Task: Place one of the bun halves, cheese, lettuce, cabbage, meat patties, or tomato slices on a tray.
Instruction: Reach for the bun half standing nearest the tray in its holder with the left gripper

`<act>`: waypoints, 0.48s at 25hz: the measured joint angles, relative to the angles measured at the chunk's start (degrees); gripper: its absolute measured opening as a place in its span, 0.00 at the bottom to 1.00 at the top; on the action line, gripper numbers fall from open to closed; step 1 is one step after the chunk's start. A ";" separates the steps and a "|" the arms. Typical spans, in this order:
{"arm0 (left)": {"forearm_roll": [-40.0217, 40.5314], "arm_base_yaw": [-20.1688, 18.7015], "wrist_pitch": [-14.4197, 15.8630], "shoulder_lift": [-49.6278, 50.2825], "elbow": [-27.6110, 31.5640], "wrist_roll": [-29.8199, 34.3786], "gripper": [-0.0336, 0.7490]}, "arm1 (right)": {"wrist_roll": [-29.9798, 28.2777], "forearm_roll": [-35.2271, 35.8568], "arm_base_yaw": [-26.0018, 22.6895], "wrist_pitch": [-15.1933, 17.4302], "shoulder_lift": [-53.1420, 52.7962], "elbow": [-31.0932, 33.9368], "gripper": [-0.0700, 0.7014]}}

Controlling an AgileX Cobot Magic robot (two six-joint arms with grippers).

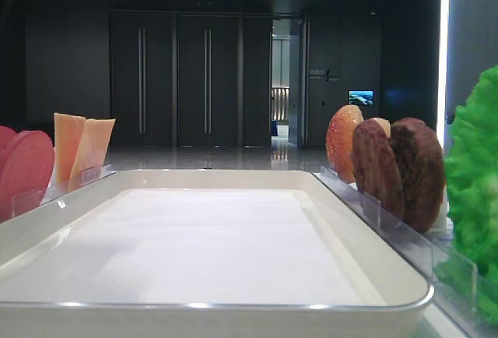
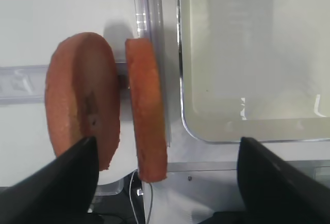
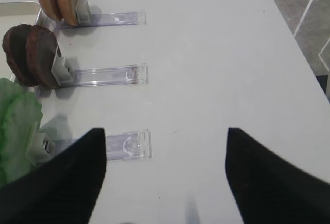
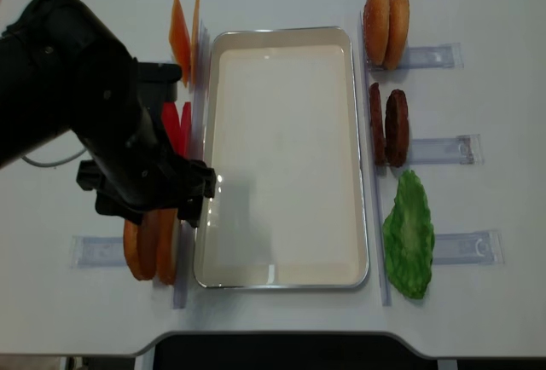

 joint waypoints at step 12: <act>0.00 0.00 -0.06 1.77 0.11 0.00 0.86 | 0.00 0.00 0.00 0.00 0.00 0.00 0.70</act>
